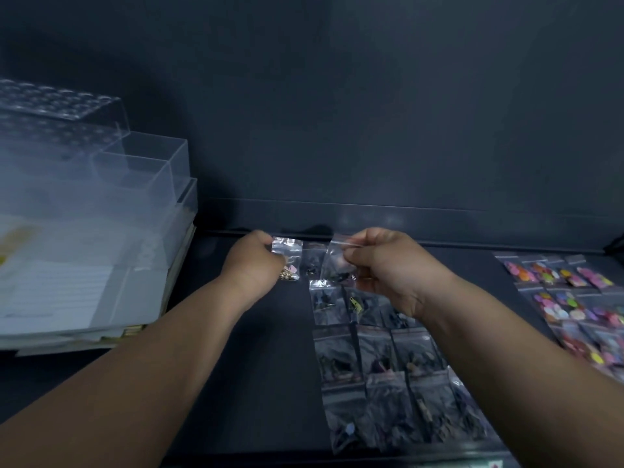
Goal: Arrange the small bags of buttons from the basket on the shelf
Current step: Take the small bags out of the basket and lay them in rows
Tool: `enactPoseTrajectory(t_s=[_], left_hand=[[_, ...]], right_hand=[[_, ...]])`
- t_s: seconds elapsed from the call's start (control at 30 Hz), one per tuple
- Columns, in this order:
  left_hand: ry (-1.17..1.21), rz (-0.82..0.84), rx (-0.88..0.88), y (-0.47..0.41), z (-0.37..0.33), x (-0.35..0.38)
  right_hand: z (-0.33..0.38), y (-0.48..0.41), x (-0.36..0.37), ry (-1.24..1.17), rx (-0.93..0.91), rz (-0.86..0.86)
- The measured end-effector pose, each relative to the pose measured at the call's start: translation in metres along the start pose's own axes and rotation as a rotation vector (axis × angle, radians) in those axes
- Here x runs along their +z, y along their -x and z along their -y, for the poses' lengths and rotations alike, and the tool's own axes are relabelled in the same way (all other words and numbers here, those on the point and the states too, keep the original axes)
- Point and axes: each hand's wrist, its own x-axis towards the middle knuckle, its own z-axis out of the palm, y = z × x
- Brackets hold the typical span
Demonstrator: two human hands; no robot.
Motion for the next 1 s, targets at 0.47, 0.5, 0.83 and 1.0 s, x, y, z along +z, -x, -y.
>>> enactPoseTrajectory(t_s=[0.47, 0.5, 0.83, 1.0], left_hand=[[0.054, 0.122, 0.004, 0.058, 0.012, -0.016], [-0.083, 0.109, 0.022, 0.058, 0.02, -0.018], [-0.646, -0.016, 0.55, 0.074, 0.047, -0.011], [-0.651, 0.02, 0.592, 0.066, 0.046, 0.001]], right_hand=[[-0.014, -0.001, 0.051, 0.27, 0.011, 0.137], [-0.015, -0.001, 0.051, 0.308, -0.014, 0.11], [-0.027, 0.003, 0.018, 0.39, -0.172, -0.049], [-0.031, 0.014, 0.0, 0.361, -0.192, -0.057]])
